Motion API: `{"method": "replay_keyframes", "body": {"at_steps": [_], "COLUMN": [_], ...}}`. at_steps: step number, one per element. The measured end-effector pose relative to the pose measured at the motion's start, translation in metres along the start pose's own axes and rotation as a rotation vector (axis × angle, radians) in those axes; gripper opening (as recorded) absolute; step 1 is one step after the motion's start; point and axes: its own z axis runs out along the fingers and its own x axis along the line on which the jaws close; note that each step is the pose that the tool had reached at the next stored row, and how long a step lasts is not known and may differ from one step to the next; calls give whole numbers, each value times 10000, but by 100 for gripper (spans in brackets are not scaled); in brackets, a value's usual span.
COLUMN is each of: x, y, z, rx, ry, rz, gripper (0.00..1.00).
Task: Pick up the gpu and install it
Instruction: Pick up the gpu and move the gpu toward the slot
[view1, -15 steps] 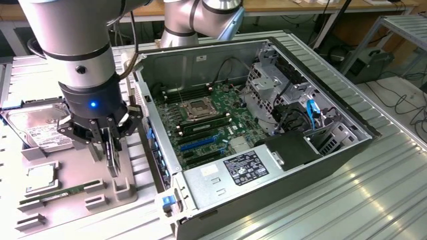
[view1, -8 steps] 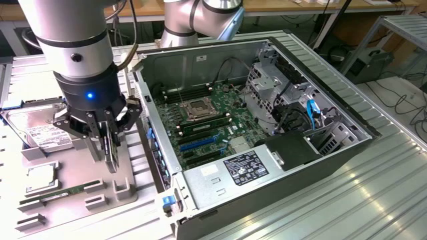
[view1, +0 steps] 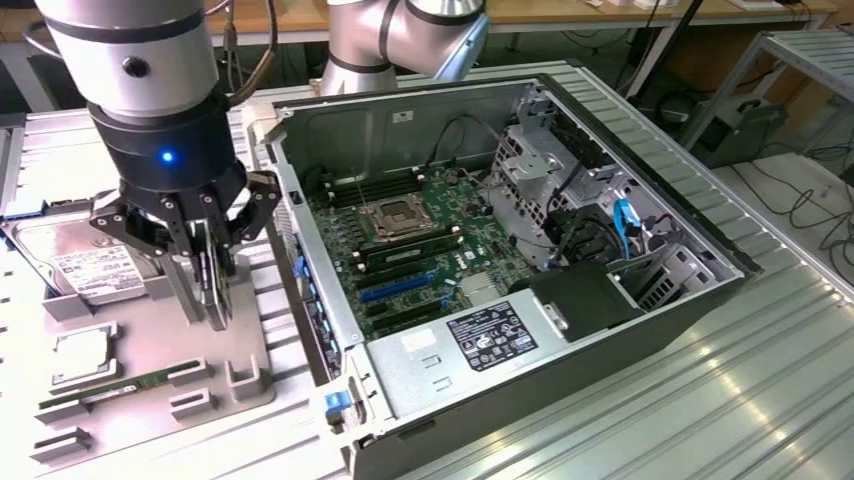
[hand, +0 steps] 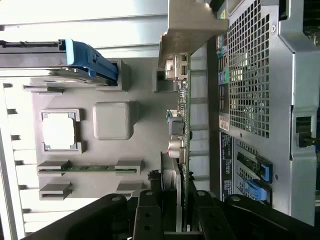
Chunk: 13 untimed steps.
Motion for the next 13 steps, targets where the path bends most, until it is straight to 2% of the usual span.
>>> {"method": "replay_keyframes", "body": {"at_steps": [3,6,11,13], "x": [-1,-1,-1,-1], "y": [-6,-10,-24,-27], "z": [-143,-224,-520,-585], "rx": [0,0,0,1], "ry": [-1,-1,-1,0], "rz": [0,0,0,0], "gripper": [28,28,28,28]}}
